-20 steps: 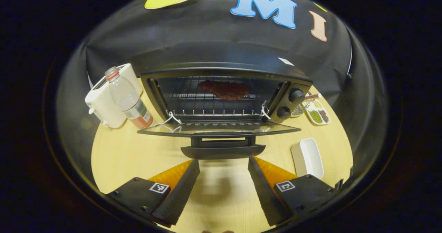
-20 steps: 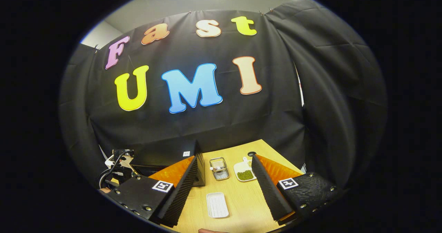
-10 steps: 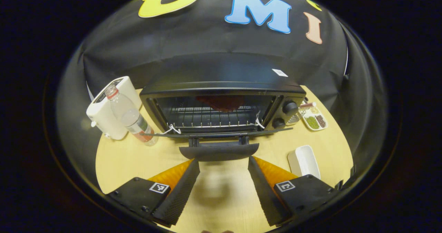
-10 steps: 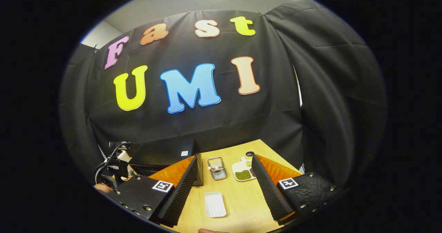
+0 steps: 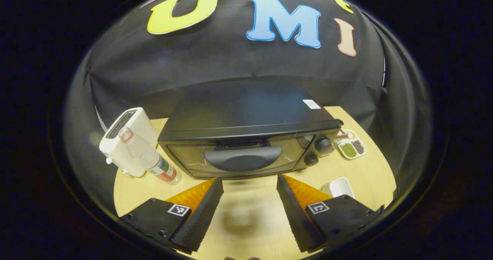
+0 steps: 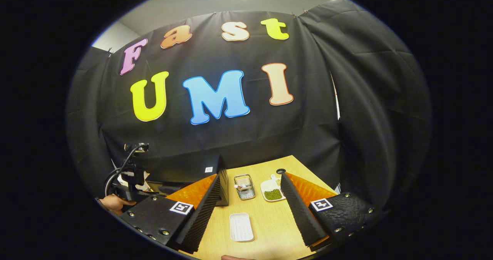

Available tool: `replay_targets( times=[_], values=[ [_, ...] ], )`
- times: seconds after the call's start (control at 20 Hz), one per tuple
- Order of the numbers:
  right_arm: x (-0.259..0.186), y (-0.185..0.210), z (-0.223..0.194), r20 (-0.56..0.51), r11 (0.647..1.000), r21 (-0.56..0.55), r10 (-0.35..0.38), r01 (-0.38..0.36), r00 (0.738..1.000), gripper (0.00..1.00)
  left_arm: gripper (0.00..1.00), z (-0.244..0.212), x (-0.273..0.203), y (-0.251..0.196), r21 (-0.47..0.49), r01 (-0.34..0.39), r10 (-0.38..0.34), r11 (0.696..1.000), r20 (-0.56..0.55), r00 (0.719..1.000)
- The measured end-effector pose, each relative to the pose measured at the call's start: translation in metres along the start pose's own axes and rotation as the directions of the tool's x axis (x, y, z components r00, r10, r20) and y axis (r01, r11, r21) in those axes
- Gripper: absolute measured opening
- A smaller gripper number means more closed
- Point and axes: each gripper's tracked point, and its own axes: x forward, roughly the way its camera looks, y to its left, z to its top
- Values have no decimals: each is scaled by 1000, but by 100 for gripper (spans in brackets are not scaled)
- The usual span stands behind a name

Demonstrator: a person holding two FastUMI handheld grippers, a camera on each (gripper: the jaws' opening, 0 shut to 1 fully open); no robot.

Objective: Open the electric oven with the left hand, put the food in, and close the electric oven.

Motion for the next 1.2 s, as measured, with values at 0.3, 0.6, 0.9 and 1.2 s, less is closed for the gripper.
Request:
replay_targets(
  times=[0.3, 0.6, 0.9, 1.2],
  values=[
    [-2, 2, 11, 31, 1000, -27, -3, 4, 999, 95, 99, 48, -53, -13, -25, 40, -35, 999, 160, 987],
    [-1, 17, 52, 103, 998, -37, 47, -43, 994, 95, 95, 110, -166, -19, -52, 60, -32, 997, 435, 900],
    [-11, 34, 96, 172, 985, -72, 166, -156, 971, 95, 98, 142, -268, -24, -63, -2, 41, 998, 614, 789],
    [-22, 42, 103, 172, 975, -69, 218, -209, 961, 95, 95, 142, -303, -34, -88, -25, 75, 996, 639, 766]
  ],
)
